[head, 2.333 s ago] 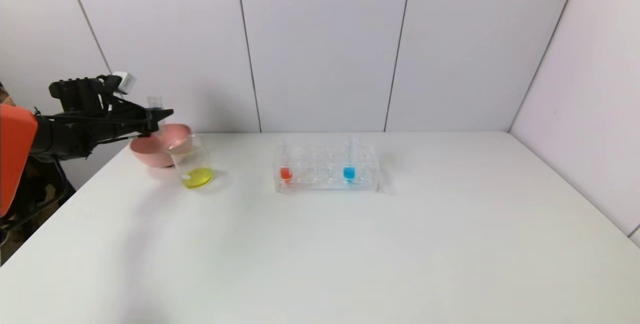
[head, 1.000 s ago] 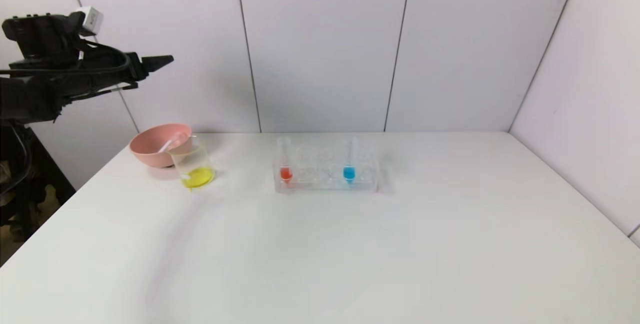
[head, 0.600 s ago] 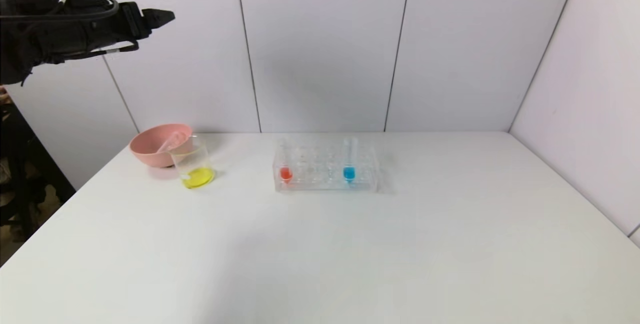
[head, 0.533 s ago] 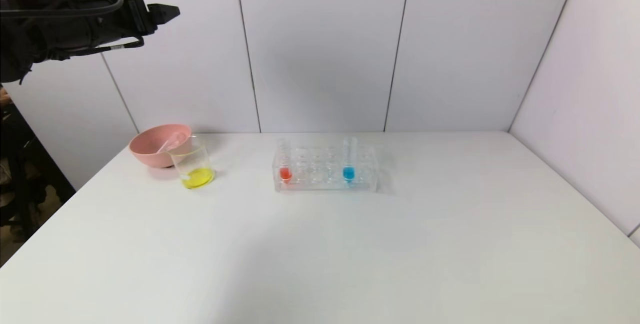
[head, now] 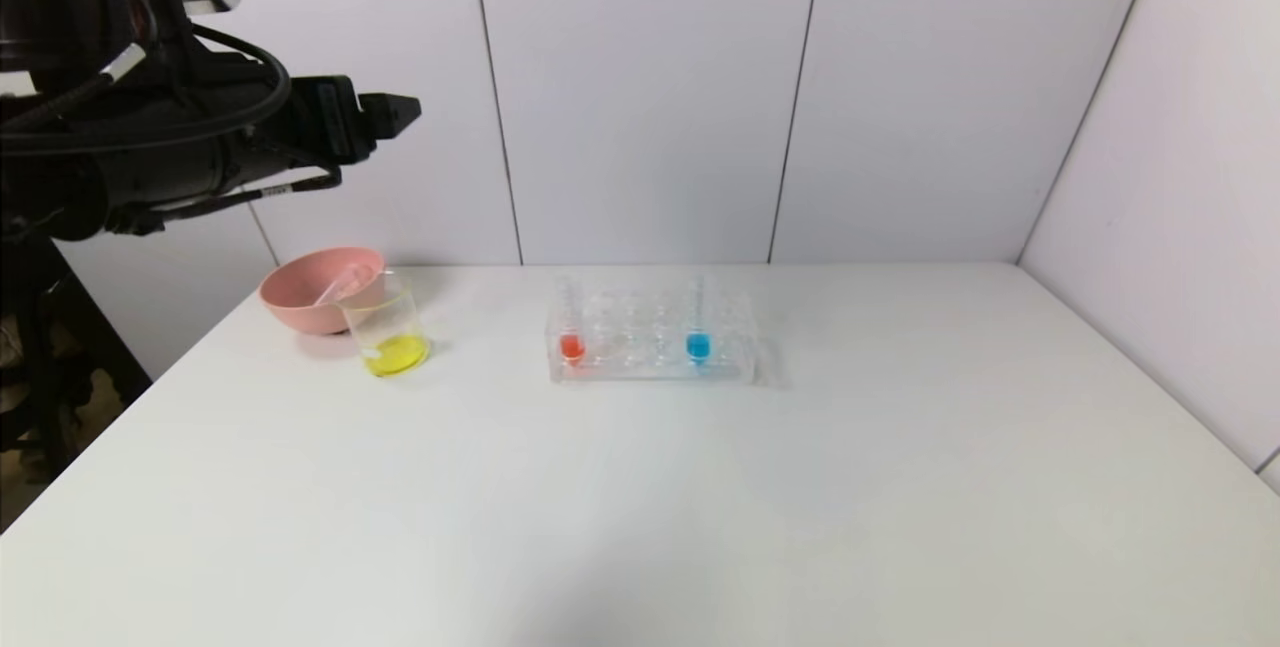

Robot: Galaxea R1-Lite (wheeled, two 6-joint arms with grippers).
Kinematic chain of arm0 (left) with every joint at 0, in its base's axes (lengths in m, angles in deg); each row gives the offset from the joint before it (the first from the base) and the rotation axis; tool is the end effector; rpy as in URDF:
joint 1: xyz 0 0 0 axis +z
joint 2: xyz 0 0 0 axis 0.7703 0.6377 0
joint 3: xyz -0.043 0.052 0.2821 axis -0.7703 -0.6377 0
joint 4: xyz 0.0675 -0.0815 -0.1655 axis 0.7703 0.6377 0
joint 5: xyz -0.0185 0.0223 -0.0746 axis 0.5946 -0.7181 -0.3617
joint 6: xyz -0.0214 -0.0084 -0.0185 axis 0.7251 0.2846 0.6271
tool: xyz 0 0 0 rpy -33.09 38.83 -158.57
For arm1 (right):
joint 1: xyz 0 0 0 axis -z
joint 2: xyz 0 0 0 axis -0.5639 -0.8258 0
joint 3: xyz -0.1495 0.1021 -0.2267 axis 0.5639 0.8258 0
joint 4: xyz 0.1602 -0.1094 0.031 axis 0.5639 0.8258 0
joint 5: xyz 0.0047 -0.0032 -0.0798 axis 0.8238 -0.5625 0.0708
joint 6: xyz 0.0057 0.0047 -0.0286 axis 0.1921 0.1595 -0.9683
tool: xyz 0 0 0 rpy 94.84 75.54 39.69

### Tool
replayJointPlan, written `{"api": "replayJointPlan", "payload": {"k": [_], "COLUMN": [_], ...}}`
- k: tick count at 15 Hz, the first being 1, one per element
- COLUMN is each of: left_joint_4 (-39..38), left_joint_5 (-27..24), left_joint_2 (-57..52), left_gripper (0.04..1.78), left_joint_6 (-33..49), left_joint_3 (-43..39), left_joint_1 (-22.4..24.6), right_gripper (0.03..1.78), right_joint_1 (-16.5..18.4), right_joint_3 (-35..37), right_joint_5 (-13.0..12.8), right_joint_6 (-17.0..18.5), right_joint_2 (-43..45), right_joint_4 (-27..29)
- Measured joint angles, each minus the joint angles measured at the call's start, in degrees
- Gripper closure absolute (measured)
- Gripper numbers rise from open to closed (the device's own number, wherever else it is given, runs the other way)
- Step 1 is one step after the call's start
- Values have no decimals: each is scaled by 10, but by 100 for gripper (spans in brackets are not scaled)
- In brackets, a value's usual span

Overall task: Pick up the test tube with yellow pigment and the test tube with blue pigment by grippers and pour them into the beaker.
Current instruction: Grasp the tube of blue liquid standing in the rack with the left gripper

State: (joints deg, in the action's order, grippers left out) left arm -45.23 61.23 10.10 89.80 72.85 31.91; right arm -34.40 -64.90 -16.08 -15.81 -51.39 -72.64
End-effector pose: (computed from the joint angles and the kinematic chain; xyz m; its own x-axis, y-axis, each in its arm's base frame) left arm 0.2746 -0.0844 0.3017 0.9948 -0.0862 -0.0546 0.0819 0.9936 -0.0779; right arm 0.0008 -0.0011 0.0759 0.9993 -0.0369 0.0037 0.0364 0.9947 0.0961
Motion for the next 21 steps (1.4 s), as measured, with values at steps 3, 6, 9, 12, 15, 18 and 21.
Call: {"api": "replayJointPlan", "payload": {"k": [3,6,9,12,15,18,21], "left_joint_4": [-8,-104,-203,-267,-297,-328,-377], "left_joint_5": [35,59,92,96,102,120,148], "left_joint_2": [-24,-27,0,43,83,121,174], "left_gripper": [4,4,4,4,4,4,4], "left_joint_6": [33,34,37,55,73,74,73], "left_joint_3": [-60,-117,-162,-187,-200,-202,-198], "left_joint_1": [-62,-117,-165,-192,-224,-246,-266], "right_gripper": [10,10,10,10,10,10,10], "right_joint_1": [0,0,0,0,0,0,0], "right_joint_3": [0,0,0,0,0,0,0], "right_joint_5": [0,0,0,0,0,0,0], "right_joint_6": [0,0,0,0,0,0,0], "right_joint_2": [0,0,0,0,0,0,0], "right_joint_4": [0,0,0,0,0,0,0]}}
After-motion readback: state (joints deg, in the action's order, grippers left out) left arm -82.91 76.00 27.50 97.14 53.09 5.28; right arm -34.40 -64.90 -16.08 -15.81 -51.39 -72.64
